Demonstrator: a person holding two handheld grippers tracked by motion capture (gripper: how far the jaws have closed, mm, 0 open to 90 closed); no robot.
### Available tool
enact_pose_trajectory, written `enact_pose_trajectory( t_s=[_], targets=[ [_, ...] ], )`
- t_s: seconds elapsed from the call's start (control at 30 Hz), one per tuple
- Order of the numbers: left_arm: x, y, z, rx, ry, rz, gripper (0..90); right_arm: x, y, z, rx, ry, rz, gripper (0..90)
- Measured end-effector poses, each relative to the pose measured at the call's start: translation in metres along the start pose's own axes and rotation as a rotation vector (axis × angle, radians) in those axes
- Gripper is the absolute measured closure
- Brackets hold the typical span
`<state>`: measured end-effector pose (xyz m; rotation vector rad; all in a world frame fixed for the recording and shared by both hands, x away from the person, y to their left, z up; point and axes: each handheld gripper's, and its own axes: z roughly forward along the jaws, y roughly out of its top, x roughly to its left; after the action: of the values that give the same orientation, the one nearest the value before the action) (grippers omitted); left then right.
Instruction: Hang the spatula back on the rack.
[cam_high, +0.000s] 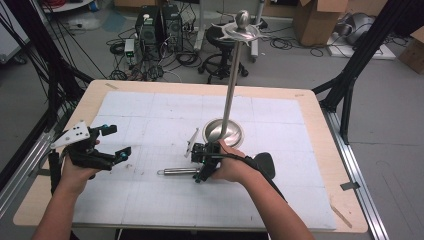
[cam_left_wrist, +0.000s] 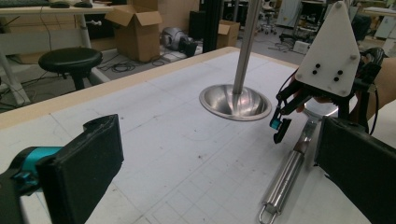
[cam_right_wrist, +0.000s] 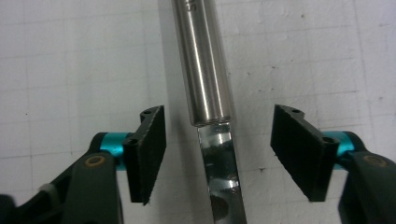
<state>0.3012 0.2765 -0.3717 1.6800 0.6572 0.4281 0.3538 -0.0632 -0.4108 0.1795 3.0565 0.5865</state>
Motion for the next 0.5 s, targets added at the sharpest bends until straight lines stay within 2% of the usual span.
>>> enact_pose_trajectory(
  t_s=[0.1,0.13,0.3,0.37,0.4,0.5],
  targets=[
    [-0.0001,-0.0002,0.0007,0.000,0.000,0.000,1.7,0.0002,0.0014,0.0022,0.019,0.007,0.011,41.0],
    [-0.0003,-0.0003,0.0009,0.002,0.000,0.000,1.7,-0.0015,0.0019,0.0036,0.009,0.002,-0.012,41.8],
    [-0.0006,-0.0003,0.0008,0.005,0.000,0.003,1.7,-0.0013,0.0032,0.0056,0.030,0.022,0.017,47.9],
    [-0.0006,-0.0004,0.0008,0.006,0.000,0.001,1.7,-0.0037,0.0038,0.0066,0.020,0.023,-0.009,49.9],
    [-0.0005,-0.0004,0.0009,0.006,0.000,0.002,1.7,-0.0027,0.0038,0.0058,0.032,0.021,0.010,51.7],
    [-0.0006,-0.0005,0.0012,0.007,0.000,0.003,1.7,-0.0038,0.0042,0.0057,0.028,0.019,-0.001,56.3]
  ],
)
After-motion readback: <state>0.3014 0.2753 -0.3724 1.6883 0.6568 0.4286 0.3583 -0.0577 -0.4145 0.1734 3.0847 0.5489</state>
